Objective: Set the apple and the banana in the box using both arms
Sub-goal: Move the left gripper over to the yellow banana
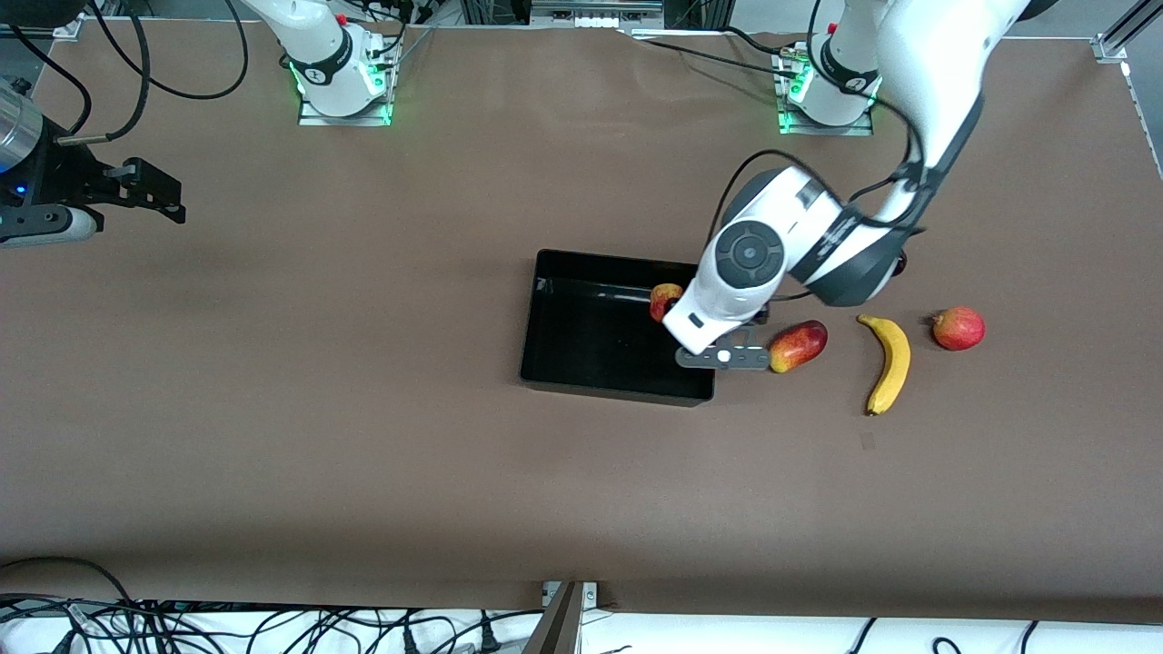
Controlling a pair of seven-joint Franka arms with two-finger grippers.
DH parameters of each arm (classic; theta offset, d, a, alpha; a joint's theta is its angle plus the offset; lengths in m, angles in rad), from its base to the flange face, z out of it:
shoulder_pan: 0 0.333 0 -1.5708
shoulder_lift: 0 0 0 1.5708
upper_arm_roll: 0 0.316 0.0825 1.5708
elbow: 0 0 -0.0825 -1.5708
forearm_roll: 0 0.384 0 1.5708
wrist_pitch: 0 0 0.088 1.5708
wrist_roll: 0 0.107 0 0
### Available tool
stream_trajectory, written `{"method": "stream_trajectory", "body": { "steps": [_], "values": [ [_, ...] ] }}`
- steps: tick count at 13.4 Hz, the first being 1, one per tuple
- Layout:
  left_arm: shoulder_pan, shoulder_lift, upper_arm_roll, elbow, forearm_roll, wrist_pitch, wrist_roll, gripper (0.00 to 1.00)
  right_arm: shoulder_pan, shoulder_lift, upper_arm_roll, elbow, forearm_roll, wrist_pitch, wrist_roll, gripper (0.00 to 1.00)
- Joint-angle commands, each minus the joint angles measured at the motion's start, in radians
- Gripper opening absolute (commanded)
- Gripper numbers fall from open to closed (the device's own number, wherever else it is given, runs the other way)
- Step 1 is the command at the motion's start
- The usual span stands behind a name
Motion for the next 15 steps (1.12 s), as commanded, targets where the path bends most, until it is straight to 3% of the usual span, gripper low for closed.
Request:
{"method": "stream_trajectory", "body": {
  "steps": [1, 4, 7, 10, 13, 15],
  "values": [
    [0.073, 0.007, 0.0, 0.083, 0.03, -0.092, 0.175, 1.0, -0.019, 0.008, 0.018, 0.021, -0.015, -0.004, 0.006, 1.0],
    [0.251, 0.016, 0.0, 0.083, 0.027, -0.089, 0.488, 1.0, -0.017, 0.008, 0.018, 0.021, -0.015, -0.005, 0.006, 1.0],
    [0.36, 0.043, 0.0, 0.074, 0.03, -0.08, 0.704, 1.0, -0.017, 0.008, 0.018, 0.021, -0.015, -0.005, 0.006, 1.0],
    [0.414, 0.095, 0.0, 0.039, 0.03, -0.043, 0.788, 1.0, -0.019, 0.008, 0.018, 0.021, -0.015, -0.005, 0.006, 1.0],
    [0.458, 0.096, 0.003, -0.066, 0.033, 0.092, 0.866, 1.0, -0.017, 0.008, 0.018, 0.021, -0.015, -0.005, 0.006, 1.0],
    [0.474, 0.103, 0.046, -0.077, 0.103, 0.179, 0.935, 1.0, -0.017, 0.008, 0.018, 0.021, -0.015, -0.005, 0.006, 1.0]
  ]
}}
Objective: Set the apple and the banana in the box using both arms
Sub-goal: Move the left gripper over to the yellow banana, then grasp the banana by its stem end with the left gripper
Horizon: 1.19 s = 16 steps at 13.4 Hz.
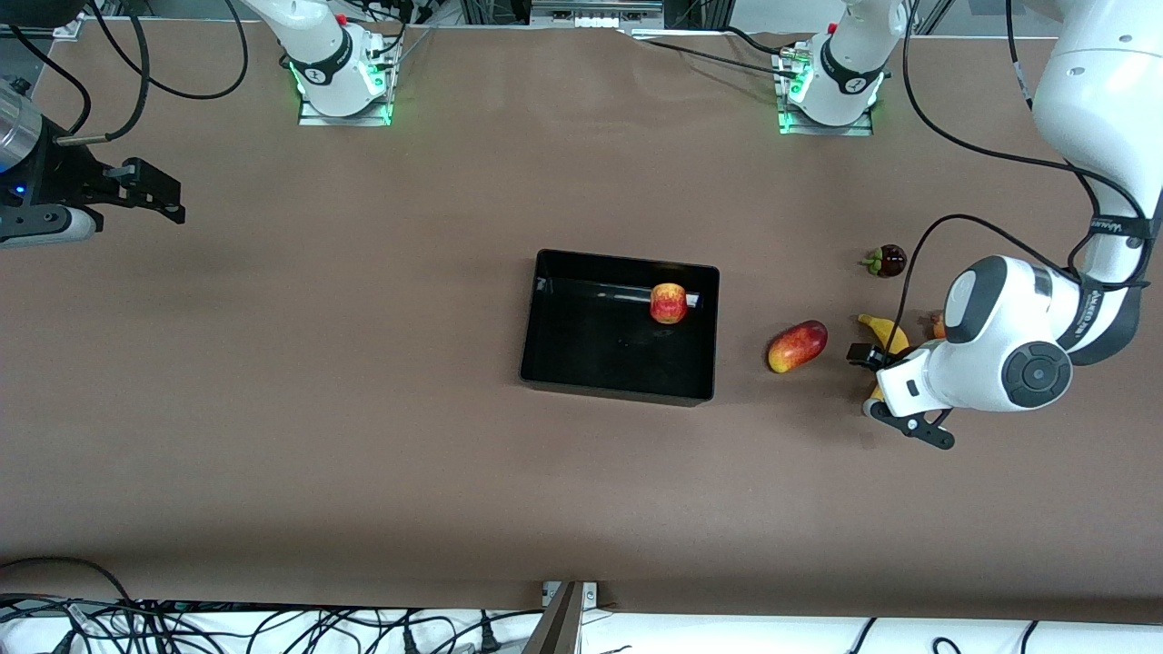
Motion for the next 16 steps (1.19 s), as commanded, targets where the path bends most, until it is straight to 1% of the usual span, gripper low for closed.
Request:
{"method": "stream_trajectory", "body": {
  "steps": [1, 3, 5, 6, 7, 8, 9, 10, 11, 14, 15, 16],
  "values": [
    [0.054, 0.002, 0.021, -0.057, 0.062, 0.116, 0.077, 1.0, -0.016, 0.008, 0.018, 0.021, -0.015, -0.006, 0.006, 1.0],
    [0.082, 0.009, 0.033, -0.133, 0.062, 0.239, 0.066, 1.0, -0.016, 0.008, 0.018, 0.021, -0.015, -0.007, 0.006, 1.0],
    [0.094, 0.01, 0.043, -0.198, 0.063, 0.302, 0.063, 1.0, -0.018, 0.008, 0.018, 0.021, -0.015, -0.007, 0.006, 1.0],
    [0.097, 0.01, 0.043, -0.21, 0.063, 0.307, 0.066, 0.95, -0.016, 0.008, 0.018, 0.021, -0.015, -0.006, 0.006, 1.0],
    [0.103, 0.01, 0.044, -0.209, 0.063, 0.307, 0.077, 0.77, -0.018, 0.008, 0.018, 0.021, -0.015, -0.006, 0.006, 1.0],
    [0.111, 0.013, 0.044, -0.209, 0.063, 0.308, 0.079, 0.57, -0.016, 0.008, 0.018, 0.021, -0.015, -0.007, 0.006, 1.0],
    [0.116, 0.019, 0.044, -0.209, 0.063, 0.308, 0.079, 0.32, -0.016, 0.008, 0.018, 0.021, -0.015, -0.006, 0.006, 1.0],
    [0.116, 0.021, 0.046, -0.209, 0.063, 0.307, 0.079, 0.12, -0.018, 0.008, 0.018, 0.021, -0.015, -0.006, 0.006, 1.0],
    [0.117, 0.019, 0.044, -0.201, 0.063, 0.305, 0.079, 0.0, -0.018, 0.008, 0.018, 0.021, -0.015, -0.006, 0.006, 1.0],
    [0.108, 0.007, 0.036, -0.177, 0.06, 0.296, 0.069, 0.0, -0.018, 0.008, 0.018, 0.021, -0.015, -0.006, 0.006, 1.0],
    [0.104, -0.006, 0.026, -0.154, 0.059, 0.276, 0.069, 0.0, -0.018, 0.008, 0.018, 0.021, -0.015, -0.006, 0.006, 1.0],
    [0.1, -0.017, 0.001, -0.117, 0.048, 0.217, 0.069, 0.0, -0.016, 0.008, 0.018, 0.021, -0.015, -0.006, 0.006, 1.0]
  ]
}}
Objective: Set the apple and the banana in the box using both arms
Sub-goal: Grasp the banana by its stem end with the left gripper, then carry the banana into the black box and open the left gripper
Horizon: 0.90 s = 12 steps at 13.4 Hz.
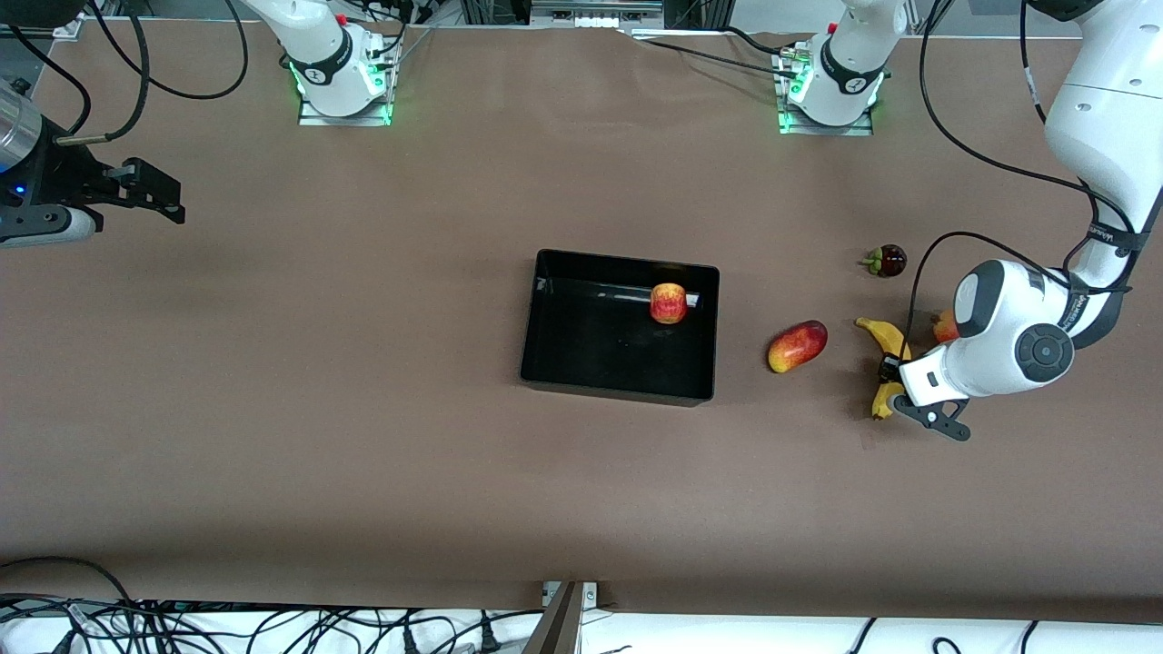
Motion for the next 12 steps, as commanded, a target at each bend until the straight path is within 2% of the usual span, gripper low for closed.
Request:
{"method": "stream_trajectory", "body": {
  "steps": [1, 2, 5, 8, 11, 12],
  "values": [
    [-0.017, -0.039, -0.08, 0.116, 0.005, -0.171, 0.002, 0.0, -0.017, 0.008, 0.018, 0.024, -0.015, -0.004, 0.006, 1.0],
    [-0.042, -0.036, -0.109, 0.188, 0.003, -0.26, -0.004, 0.0, -0.016, 0.008, 0.018, 0.024, -0.015, -0.004, 0.006, 1.0],
    [-0.187, -0.033, -0.113, 0.334, -0.05, -0.38, -0.082, 0.0, -0.017, 0.008, 0.018, 0.021, -0.015, -0.004, 0.006, 1.0],
    [-0.347, -0.029, -0.106, 0.385, -0.164, -0.385, -0.272, 0.0, -0.017, 0.008, 0.018, 0.021, -0.015, -0.004, 0.006, 1.0],
    [-0.564, 0.008, -0.103, 0.434, -0.159, -0.376, -0.553, 0.0, -0.017, 0.008, 0.018, 0.024, -0.015, -0.004, 0.006, 1.0],
    [-0.638, 0.034, -0.082, 0.457, -0.156, -0.373, -0.645, 0.0, -0.017, 0.008, 0.018, 0.021, -0.015, -0.004, 0.006, 1.0]
  ]
}}
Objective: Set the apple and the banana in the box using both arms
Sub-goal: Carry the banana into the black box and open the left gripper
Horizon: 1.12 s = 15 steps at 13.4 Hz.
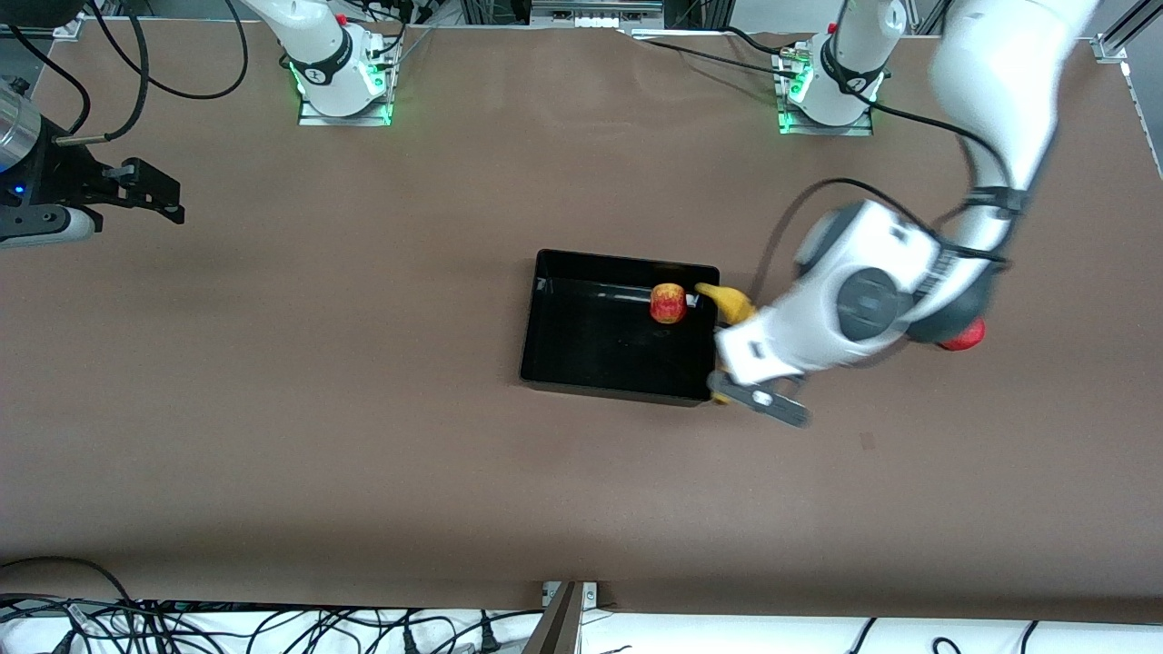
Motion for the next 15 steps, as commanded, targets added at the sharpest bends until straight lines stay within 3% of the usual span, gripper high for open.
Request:
{"method": "stream_trajectory", "body": {
  "steps": [1, 3, 5, 6, 14, 15],
  "values": [
    [-0.192, 0.073, 0.08, 0.095, -0.002, -0.001, -0.178, 0.01, -0.016, 0.008, 0.017, 0.02, -0.015, -0.005, 0.006, 1.0],
    [-0.292, 0.112, 0.158, 0.088, -0.004, 0.074, -0.18, 0.02, -0.016, 0.008, 0.017, 0.02, -0.015, -0.005, 0.006, 1.0],
    [-0.355, 0.146, 0.181, 0.086, 0.002, 0.139, -0.186, 0.02, -0.016, 0.008, 0.017, 0.02, -0.015, -0.005, 0.006, 1.0],
    [-0.368, 0.16, 0.195, 0.086, -0.001, 0.162, -0.185, 0.07, -0.016, 0.008, 0.016, 0.02, -0.015, -0.005, 0.006, 1.0],
    [-0.408, 0.268, 0.197, 0.083, 0.001, 0.286, -0.188, 0.2, -0.018, 0.01, 0.014, 0.02, -0.016, -0.008, 0.006, 1.0],
    [-0.406, 0.266, 0.197, 0.083, 0.001, 0.286, -0.188, 0.28, -0.019, 0.008, 0.014, 0.02, -0.016, -0.008, 0.006, 1.0]
  ]
}}
